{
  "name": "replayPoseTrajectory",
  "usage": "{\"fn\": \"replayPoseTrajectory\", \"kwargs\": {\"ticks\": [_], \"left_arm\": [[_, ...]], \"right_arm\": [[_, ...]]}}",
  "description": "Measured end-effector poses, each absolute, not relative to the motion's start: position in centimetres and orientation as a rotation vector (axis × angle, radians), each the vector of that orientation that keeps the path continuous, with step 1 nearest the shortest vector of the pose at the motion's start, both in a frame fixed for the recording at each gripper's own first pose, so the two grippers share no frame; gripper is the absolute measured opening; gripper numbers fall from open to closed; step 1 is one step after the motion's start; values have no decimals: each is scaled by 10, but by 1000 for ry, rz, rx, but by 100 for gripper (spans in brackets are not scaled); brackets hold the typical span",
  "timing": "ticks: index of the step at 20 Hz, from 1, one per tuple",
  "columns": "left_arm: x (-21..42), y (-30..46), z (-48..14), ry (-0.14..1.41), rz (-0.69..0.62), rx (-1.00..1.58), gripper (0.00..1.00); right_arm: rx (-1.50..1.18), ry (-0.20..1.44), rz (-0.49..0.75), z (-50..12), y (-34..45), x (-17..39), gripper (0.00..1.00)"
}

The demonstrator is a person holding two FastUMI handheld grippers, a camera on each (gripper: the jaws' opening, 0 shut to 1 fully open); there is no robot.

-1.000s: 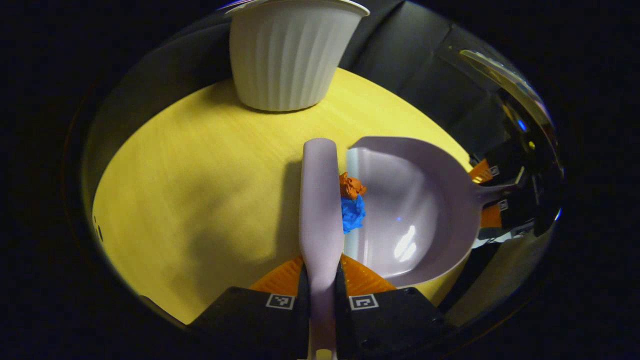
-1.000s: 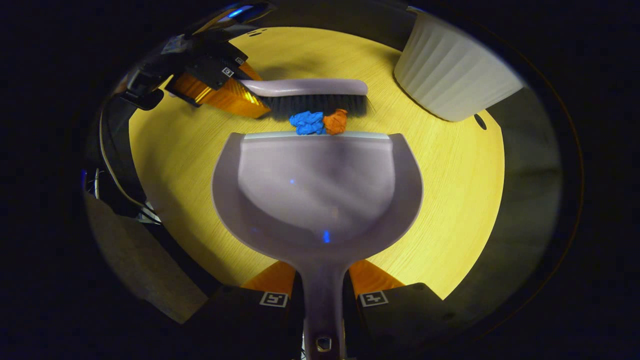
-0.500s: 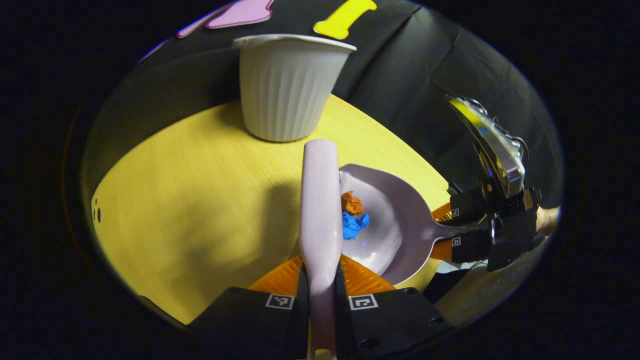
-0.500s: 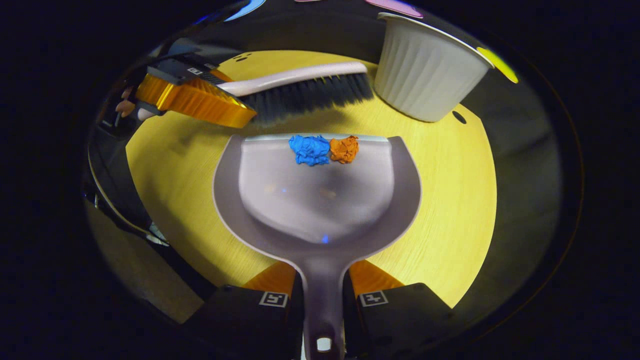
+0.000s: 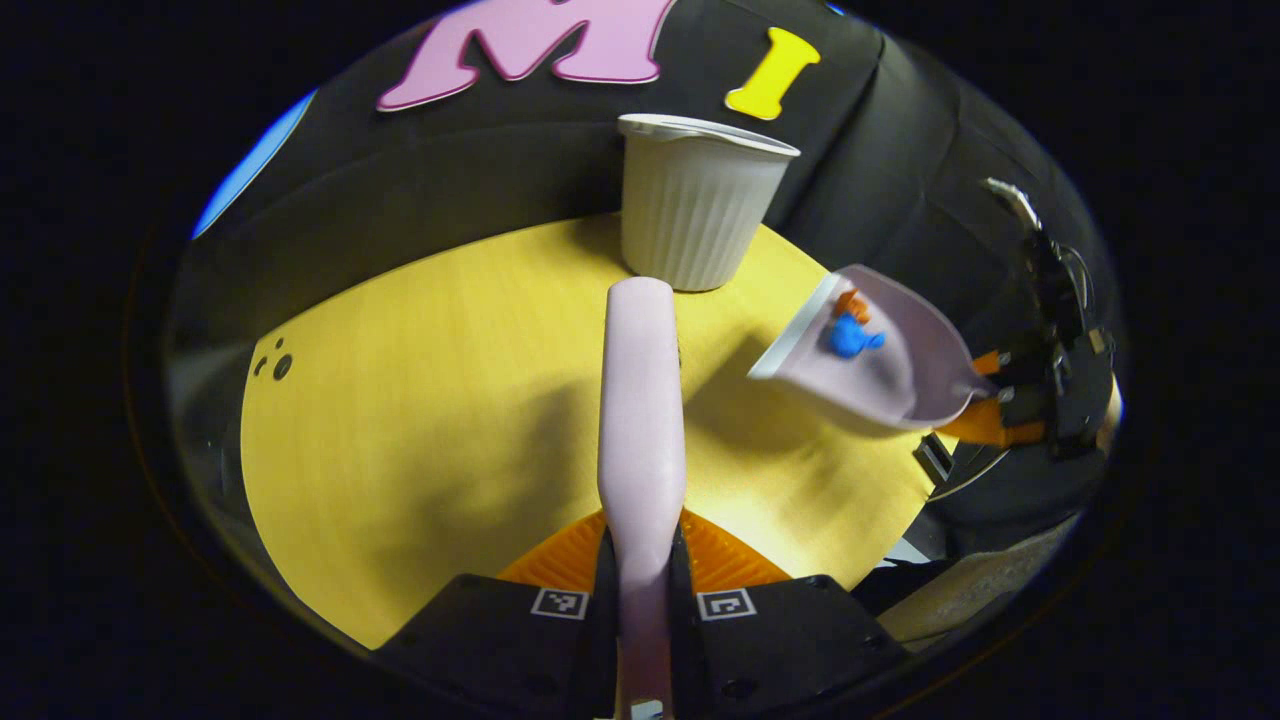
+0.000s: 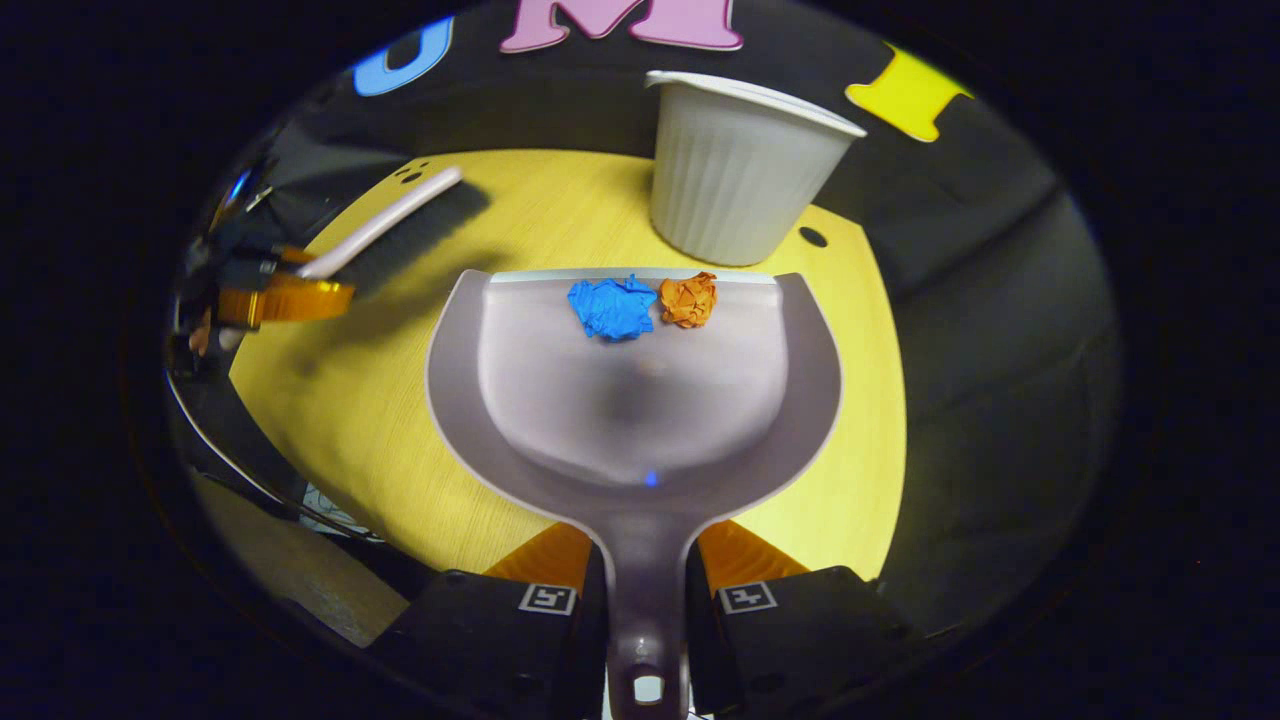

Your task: Pick up the small broom and dustpan from the desktop, sweep the trash into the dustpan with the broom, and then empty the trash into the garbage bin.

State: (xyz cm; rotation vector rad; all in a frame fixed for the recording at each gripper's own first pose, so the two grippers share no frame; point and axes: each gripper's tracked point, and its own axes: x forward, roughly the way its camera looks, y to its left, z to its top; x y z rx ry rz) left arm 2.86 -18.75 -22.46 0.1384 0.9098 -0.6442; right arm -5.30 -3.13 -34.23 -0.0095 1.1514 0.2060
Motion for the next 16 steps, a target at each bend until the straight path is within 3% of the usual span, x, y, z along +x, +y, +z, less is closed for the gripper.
{"fn": "replayPoseTrajectory", "kwargs": {"ticks": [9, 16], "left_arm": [[7, -139, -259, 941, -626, 125, 25], [-4, -107, -272, 943, -628, 131, 25]], "right_arm": [[53, 1067, 2, -251, -103, 27, 37], [-142, 1067, -103, -234, -155, 111, 37]]}}
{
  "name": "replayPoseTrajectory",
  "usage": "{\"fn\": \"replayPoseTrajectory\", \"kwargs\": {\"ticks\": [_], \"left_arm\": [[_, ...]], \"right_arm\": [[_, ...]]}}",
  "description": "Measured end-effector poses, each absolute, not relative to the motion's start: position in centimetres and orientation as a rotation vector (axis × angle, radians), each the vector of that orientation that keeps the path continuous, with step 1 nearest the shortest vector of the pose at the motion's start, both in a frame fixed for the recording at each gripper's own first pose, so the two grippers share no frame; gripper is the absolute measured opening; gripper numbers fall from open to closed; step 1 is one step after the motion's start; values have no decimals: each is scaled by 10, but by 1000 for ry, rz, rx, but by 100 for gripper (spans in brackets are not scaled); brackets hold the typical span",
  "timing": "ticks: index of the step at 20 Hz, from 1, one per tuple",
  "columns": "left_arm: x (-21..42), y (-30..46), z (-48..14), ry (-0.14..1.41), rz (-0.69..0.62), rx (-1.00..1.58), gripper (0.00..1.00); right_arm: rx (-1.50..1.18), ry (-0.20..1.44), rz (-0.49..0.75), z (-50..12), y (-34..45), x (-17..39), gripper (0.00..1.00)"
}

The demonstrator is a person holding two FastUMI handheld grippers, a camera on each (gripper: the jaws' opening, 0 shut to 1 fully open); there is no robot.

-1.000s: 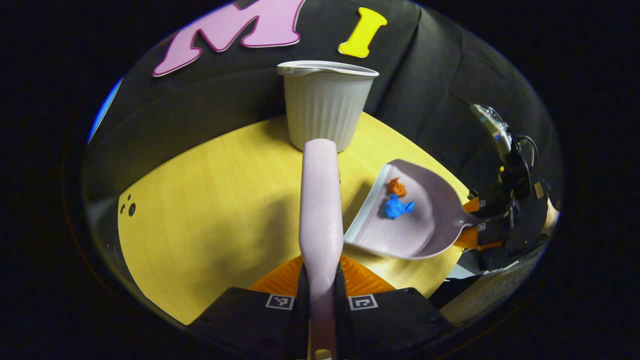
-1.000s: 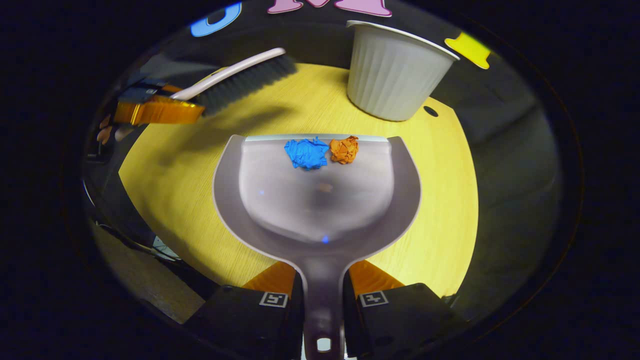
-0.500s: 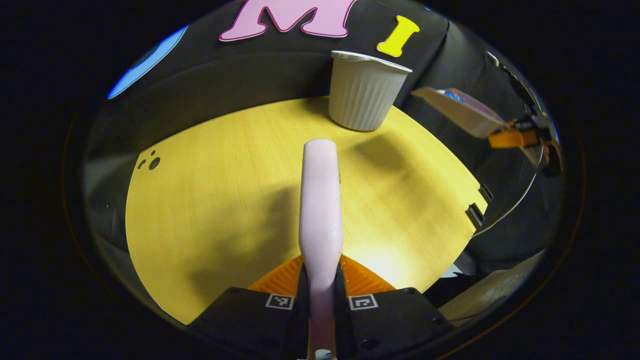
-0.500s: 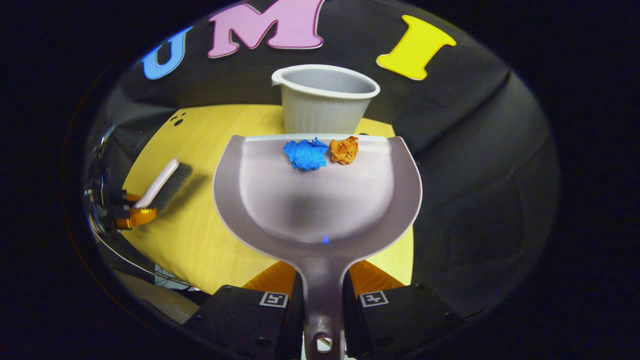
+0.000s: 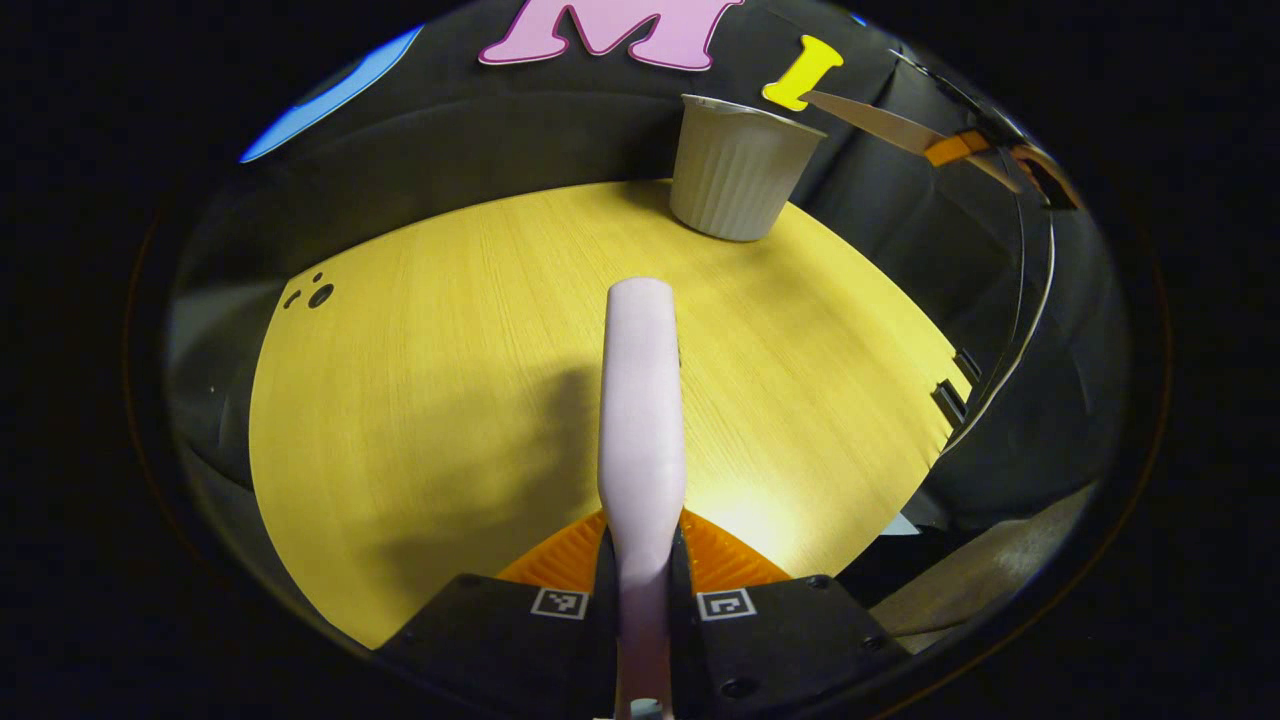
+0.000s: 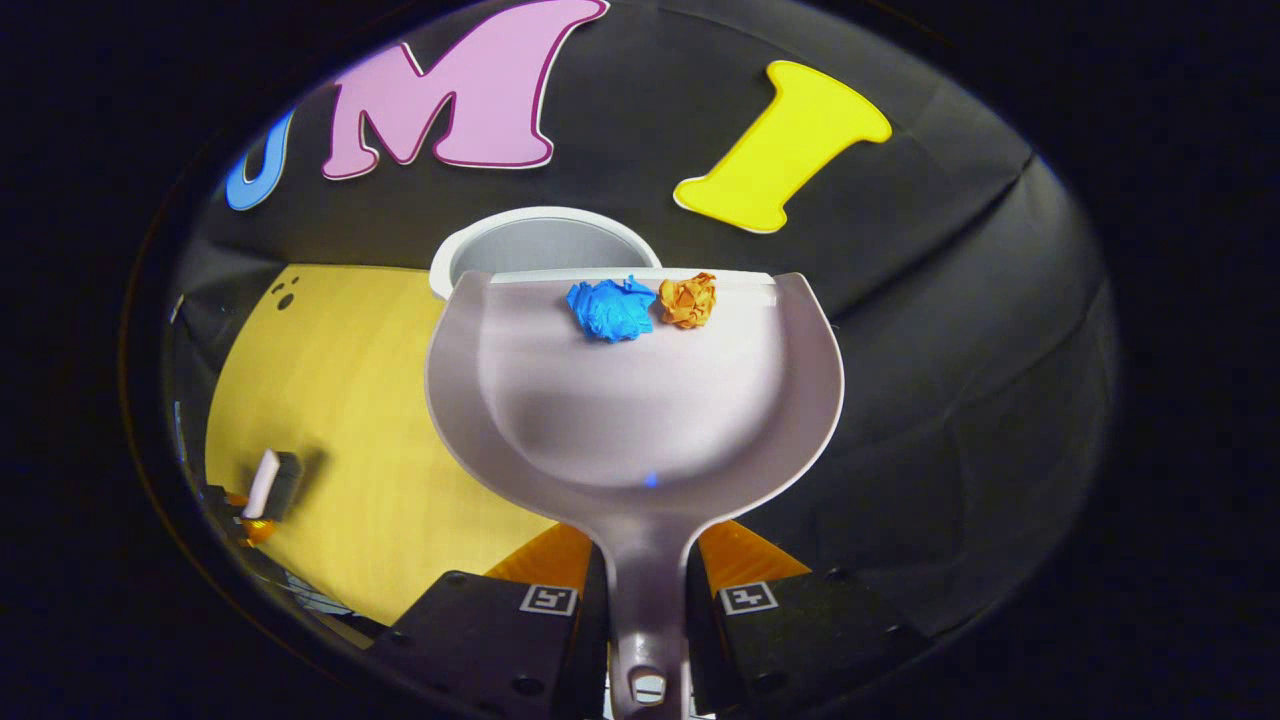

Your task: Pick up the small broom and dustpan from the desktop, sweep the trash into the dustpan with the broom, and then empty the trash into the garbage bin.

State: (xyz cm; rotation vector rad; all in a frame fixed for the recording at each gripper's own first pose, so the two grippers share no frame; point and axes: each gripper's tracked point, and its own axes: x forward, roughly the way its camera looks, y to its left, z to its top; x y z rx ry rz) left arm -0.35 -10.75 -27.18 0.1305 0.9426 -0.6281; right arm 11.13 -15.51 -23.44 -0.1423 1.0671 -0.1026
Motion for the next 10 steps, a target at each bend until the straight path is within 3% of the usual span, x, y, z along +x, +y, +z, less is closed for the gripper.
{"fn": "replayPoseTrajectory", "kwargs": {"ticks": [10], "left_arm": [[-5, -92, -287, 953, -595, 97, 27]], "right_arm": [[-520, 1235, -81, -230, -186, 181, 36]]}}
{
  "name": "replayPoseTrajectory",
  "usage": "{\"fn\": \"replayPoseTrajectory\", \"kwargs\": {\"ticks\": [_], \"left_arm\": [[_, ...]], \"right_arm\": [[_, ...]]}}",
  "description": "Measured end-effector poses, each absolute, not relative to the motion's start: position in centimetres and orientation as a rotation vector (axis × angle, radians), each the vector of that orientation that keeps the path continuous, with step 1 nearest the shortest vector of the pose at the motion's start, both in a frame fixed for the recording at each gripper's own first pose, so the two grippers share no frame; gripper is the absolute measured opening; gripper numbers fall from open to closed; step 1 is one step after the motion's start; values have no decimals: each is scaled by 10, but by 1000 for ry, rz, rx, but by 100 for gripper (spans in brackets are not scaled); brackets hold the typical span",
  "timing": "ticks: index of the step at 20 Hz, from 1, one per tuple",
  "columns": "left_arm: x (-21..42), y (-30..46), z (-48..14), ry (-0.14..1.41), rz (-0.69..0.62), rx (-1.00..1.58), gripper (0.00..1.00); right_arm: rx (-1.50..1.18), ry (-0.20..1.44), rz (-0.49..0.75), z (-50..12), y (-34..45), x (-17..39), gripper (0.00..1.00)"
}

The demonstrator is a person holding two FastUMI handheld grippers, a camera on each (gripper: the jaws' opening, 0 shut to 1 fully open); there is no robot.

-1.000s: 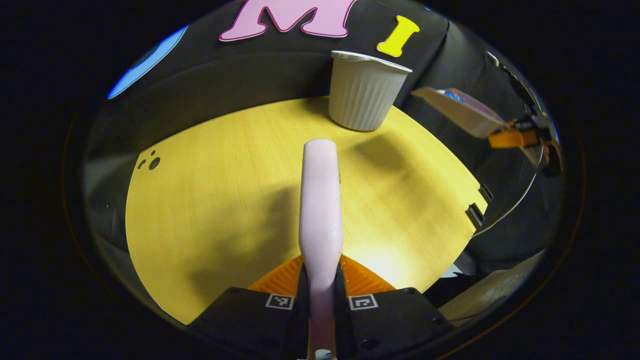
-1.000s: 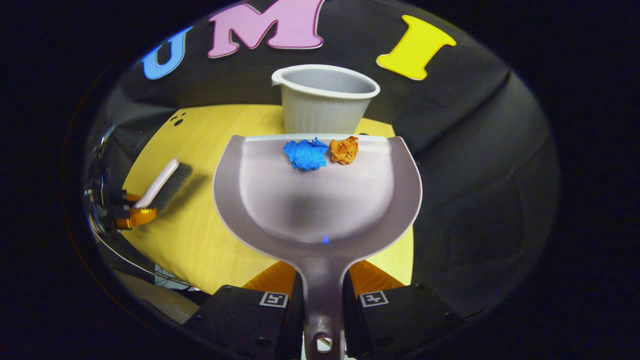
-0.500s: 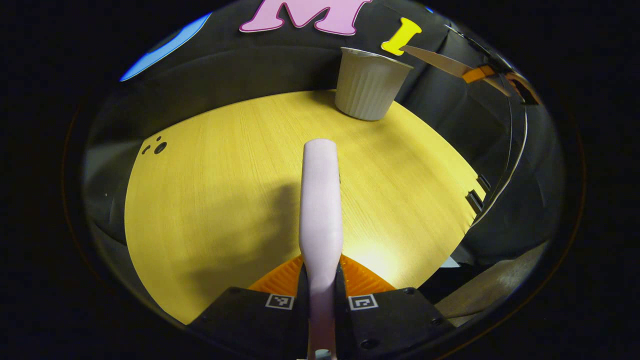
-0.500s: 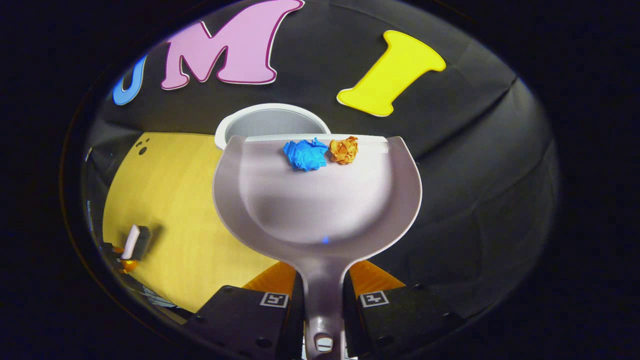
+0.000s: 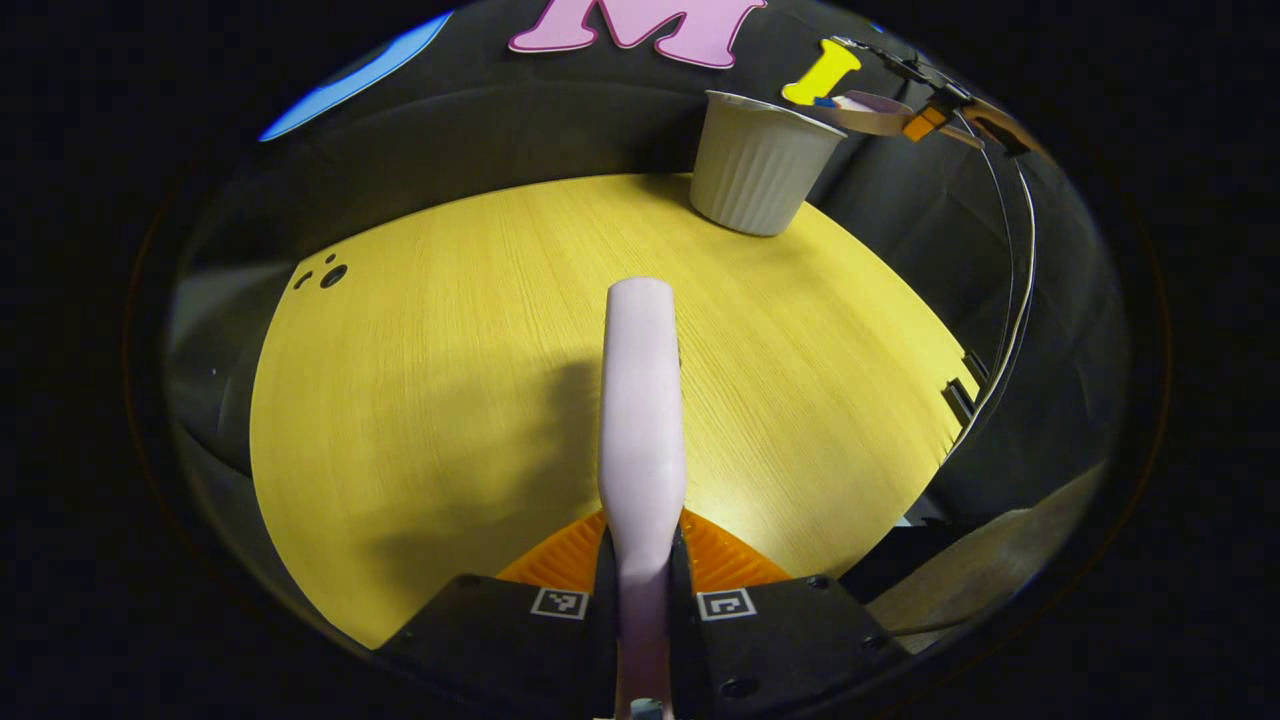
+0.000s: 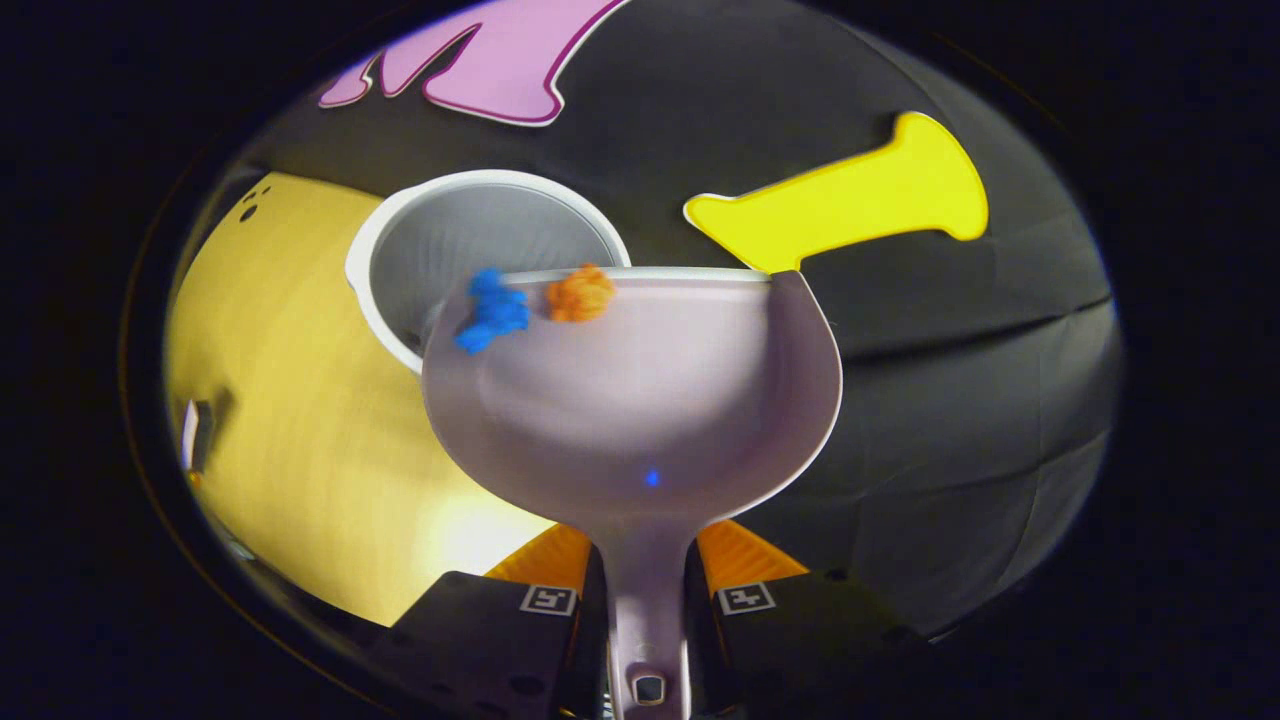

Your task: Pick up the small broom and dustpan from the desktop, sweep the trash into the dustpan with the broom, and then empty the trash into the garbage bin.

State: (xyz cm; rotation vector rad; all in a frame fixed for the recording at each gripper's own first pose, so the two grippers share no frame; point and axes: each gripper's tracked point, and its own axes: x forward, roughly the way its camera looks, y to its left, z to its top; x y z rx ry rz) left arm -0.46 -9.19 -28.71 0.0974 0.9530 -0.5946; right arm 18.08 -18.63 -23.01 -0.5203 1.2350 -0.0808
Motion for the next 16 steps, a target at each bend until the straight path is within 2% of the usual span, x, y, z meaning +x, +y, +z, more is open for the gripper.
{"fn": "replayPoseTrajectory", "kwargs": {"ticks": [6, 7, 8, 9, 14, 15, 16], "left_arm": [[-11, -92, -294, 974, -557, 56, 25], [-11, -91, -295, 977, -551, 53, 25], [-12, -92, -295, 980, -544, 49, 27], [-12, -93, -296, 982, -539, 44, 25], [-7, -91, -294, 977, -522, 49, 25], [-7, -92, -293, 977, -517, 52, 25], [-7, -94, -292, 976, -512, 52, 25]], "right_arm": [[-720, 1316, -12, -218, -194, 206, 36], [-722, 1327, -2, -217, -192, 208, 36], [-709, 1335, 4, -220, -192, 211, 41], [-701, 1336, 7, -220, -192, 213, 36], [-696, 1316, 19, -224, -197, 213, 36], [-686, 1302, 18, -224, -198, 212, 31], [-672, 1284, 14, -222, -200, 211, 36]]}}
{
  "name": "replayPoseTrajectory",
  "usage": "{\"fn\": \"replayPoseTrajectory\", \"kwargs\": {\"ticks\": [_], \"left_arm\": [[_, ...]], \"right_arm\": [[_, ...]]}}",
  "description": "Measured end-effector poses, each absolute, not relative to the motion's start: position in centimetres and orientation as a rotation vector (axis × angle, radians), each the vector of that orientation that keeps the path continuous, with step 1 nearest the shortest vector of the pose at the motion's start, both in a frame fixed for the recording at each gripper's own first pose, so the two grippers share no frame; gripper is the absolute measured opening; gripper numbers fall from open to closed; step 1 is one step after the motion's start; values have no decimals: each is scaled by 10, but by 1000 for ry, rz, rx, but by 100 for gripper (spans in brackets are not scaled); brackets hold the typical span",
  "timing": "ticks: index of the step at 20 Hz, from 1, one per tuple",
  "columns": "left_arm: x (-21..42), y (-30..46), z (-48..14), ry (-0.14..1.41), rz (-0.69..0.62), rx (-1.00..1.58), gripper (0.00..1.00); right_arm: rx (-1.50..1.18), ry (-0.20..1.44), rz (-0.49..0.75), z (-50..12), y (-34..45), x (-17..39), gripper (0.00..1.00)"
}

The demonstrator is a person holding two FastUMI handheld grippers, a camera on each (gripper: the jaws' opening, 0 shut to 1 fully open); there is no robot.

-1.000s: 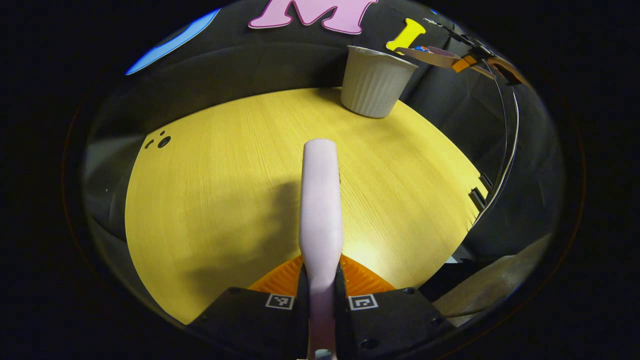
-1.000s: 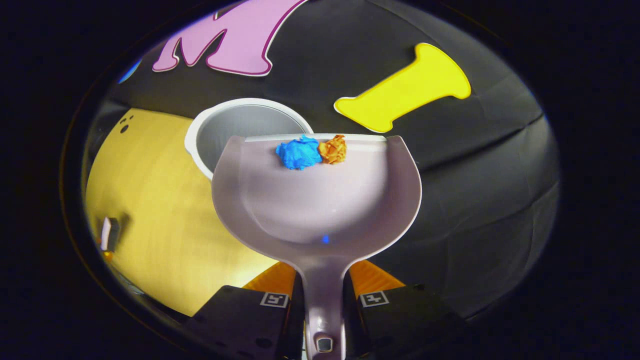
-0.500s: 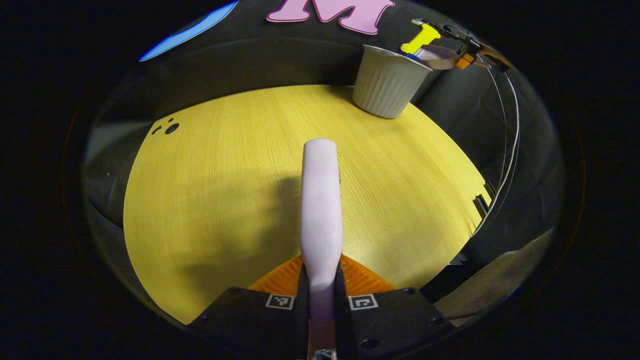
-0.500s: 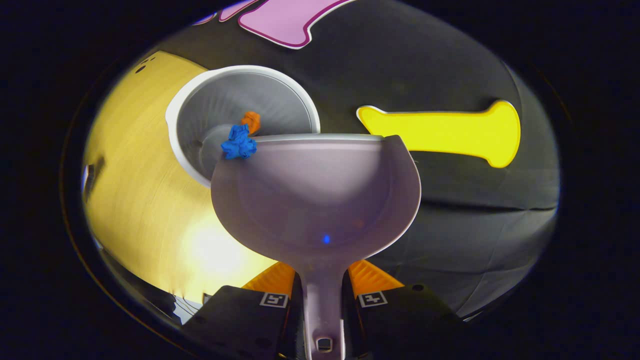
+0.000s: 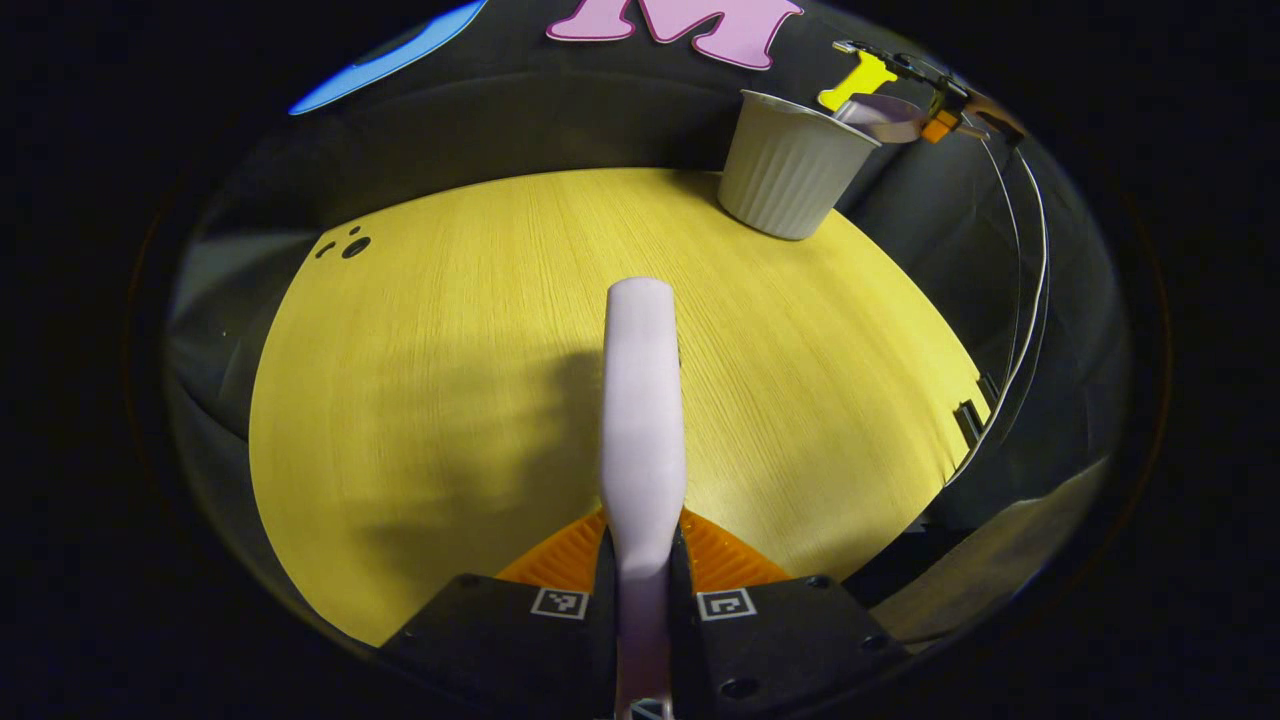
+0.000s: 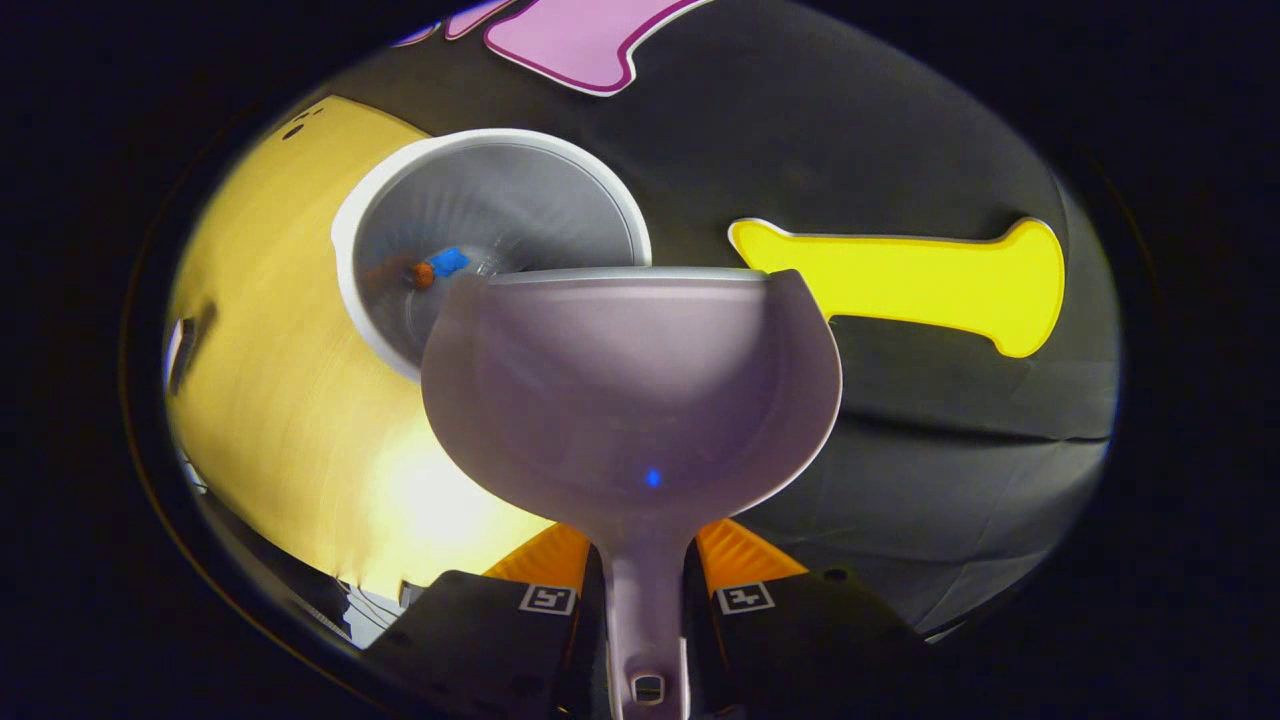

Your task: Pick up the small broom and dustpan from the desktop, sweep the trash into the dustpan with the broom, and then empty the trash into the garbage bin.

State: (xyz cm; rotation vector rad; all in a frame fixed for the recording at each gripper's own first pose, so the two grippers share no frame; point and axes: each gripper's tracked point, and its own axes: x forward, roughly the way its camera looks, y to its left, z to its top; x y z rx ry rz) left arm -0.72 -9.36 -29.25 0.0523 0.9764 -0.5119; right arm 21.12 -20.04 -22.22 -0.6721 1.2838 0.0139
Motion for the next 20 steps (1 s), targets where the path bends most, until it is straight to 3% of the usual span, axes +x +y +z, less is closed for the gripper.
{"fn": "replayPoseTrajectory", "kwargs": {"ticks": [5, 6, 7, 9, 11, 12, 13, 18, 19, 20], "left_arm": [[-8, -97, -290, 978, -496, 60, 25], [-7, -97, -289, 979, -493, 61, 25], [-7, -97, -287, 979, -490, 65, 25], [-7, -99, -285, 973, -484, 73, 25], [-7, -99, -282, 968, -474, 80, 25], [-7, -100, -280, 966, -469, 81, 25], [-6, -99, -278, 963, -463, 81, 25], [-4, -100, -278, 965, -447, 96, 25], [-4, -100, -278, 964, -445, 97, 25], [-3, -101, -277, 962, -442, 100, 25]], "right_arm": [[-470, 1167, 45, -211, -194, 199, 36], [-421, 1137, 54, -207, -193, 195, 41], [-371, 1110, 63, -203, -192, 189, 36], [-287, 1066, 84, -195, -185, 174, 36], [-219, 1033, 109, -195, -175, 154, 36], [-193, 1017, 125, -193, -166, 140, 31], [-174, 1002, 138, -194, -159, 122, 36], [-117, 973, 226, -212, -104, 51, 36], [-105, 985, 249, -219, -92, 37, 32], [-95, 992, 270, -227, -79, 23, 36]]}}
